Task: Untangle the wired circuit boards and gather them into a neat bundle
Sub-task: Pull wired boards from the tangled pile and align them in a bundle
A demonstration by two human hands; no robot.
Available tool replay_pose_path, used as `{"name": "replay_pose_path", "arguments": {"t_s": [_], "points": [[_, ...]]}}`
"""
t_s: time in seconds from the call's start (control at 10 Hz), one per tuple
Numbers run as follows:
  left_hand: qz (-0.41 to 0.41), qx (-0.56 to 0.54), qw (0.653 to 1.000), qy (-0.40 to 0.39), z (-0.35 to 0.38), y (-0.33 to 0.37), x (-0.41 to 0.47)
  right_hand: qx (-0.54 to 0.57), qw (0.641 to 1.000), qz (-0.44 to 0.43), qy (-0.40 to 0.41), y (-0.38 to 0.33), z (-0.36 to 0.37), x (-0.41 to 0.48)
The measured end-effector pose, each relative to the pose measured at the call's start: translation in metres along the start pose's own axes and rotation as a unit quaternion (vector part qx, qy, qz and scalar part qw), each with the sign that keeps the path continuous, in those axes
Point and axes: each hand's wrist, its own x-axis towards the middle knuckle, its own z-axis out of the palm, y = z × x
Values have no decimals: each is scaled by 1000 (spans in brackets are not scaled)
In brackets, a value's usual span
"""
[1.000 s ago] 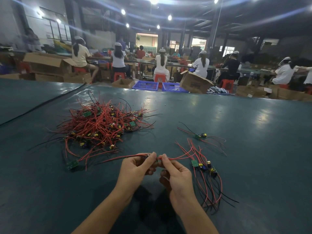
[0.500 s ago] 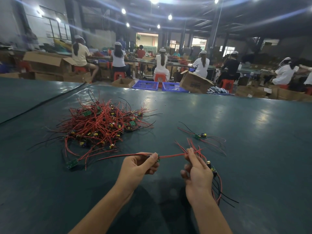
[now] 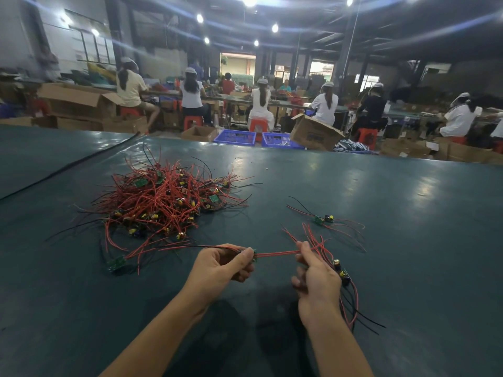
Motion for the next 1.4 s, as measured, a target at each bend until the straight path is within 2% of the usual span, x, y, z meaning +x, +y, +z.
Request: {"name": "replay_pose_path", "arguments": {"t_s": [0.1,0.3,0.5,0.6,0.7,0.8,0.9,1.0,1.1,1.2,1.3,1.4], "points": [[-5,-30,999,25,0,2,0,13,1000,-10,-13,-3,-4,2],[-22,-145,982,118,0,6,3,7,993,-42,-110,-3,-2,-11],[-21,-122,989,86,-3,9,2,51,987,-49,-147,-11,-2,-19],[-43,-155,984,72,0,11,3,96,977,-7,-191,-14,-5,-22],[-76,-218,973,26,-2,14,2,83,975,28,-203,-13,-5,-21],[-106,-208,971,-46,0,17,-1,-59,975,31,-213,-4,3,-24],[-115,-154,976,-106,2,8,-3,-163,954,11,-252,7,11,-35],[-134,-126,976,-116,1,0,-8,-176,951,-7,-254,14,14,-43],[-133,-113,978,-111,-1,-3,-7,-139,962,10,-233,14,15,-42],[-133,-169,973,-80,4,1,-8,-50,973,39,-223,11,15,-43],[-119,-157,978,-64,12,12,-17,33,976,53,-209,8,15,-42],[-75,-126,986,-84,17,11,-14,17,978,43,-202,8,13,-40]]}}
